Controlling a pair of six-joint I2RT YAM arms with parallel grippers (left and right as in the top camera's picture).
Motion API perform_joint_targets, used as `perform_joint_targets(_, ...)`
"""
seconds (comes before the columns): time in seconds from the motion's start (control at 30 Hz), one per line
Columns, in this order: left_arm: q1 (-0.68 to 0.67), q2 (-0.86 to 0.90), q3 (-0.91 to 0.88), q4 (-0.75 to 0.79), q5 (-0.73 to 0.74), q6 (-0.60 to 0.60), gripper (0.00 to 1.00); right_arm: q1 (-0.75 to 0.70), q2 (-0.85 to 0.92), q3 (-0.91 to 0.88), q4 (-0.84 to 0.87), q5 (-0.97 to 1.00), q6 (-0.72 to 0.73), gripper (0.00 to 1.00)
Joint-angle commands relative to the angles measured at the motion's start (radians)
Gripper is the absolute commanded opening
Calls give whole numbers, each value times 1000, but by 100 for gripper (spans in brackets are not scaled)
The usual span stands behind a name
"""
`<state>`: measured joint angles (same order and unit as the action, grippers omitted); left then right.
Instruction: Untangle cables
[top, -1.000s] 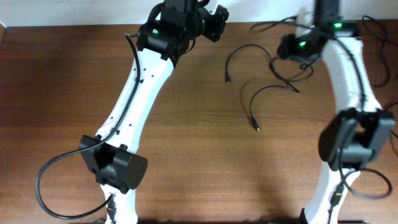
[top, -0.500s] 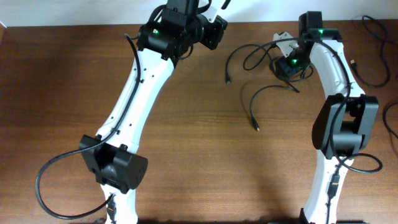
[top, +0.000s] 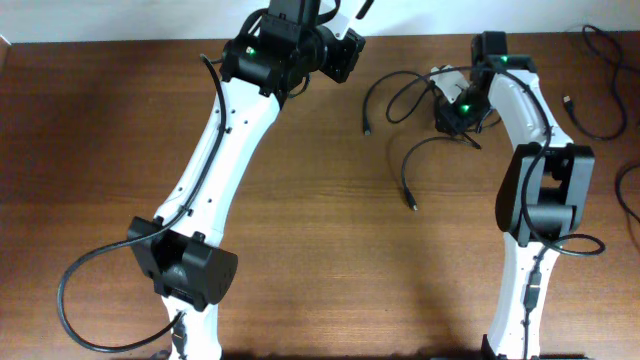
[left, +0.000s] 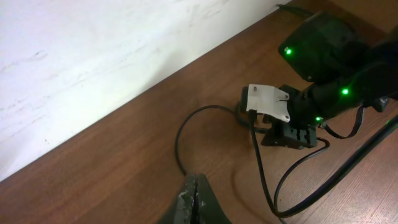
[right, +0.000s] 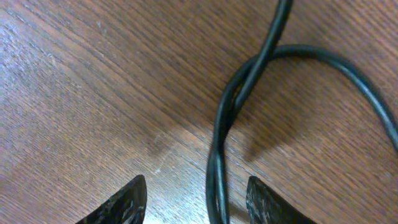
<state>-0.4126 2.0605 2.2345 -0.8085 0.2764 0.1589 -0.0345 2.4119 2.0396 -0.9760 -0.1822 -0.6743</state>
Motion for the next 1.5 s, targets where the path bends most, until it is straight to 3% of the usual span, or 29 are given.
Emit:
perform_joint_targets(0.0,5,-12,5,-6,3,24,0,18,19,-8,15,-24,-7,51)
perform_joint_targets(0.3,5,-12,5,-23,-12,42,0,35,19,-10,61,-18,-7,43)
perform_joint_targets(0.4,5,-12,5,-24,-11,42,0,34,19,-11,61,-1,-7,33)
perform_joint_targets(0.8,5,-12,5,-31,-12,50,0,34,30,-39,89,3,-6,33)
perform_joint_targets(0.83,5,-12,5,-31,-12,50,0,34,32,-39,87,3,-6,30)
perform_joint_targets(0.87,5,-12,5,-31,-12,50,0,34,32,-39,87,3,-6,19)
perform_joint_targets(0.93,5,-12,5,-31,-12,50,0,34,32,-39,88,3,-6,8)
perform_joint_targets(1.27,5,-12,5,-31,-12,53,0,35,28,-35,81,3,-6,4)
perform_joint_targets(1.47,5,-11,5,-31,-11,53,0,36,-23,80,1,2,65,4)
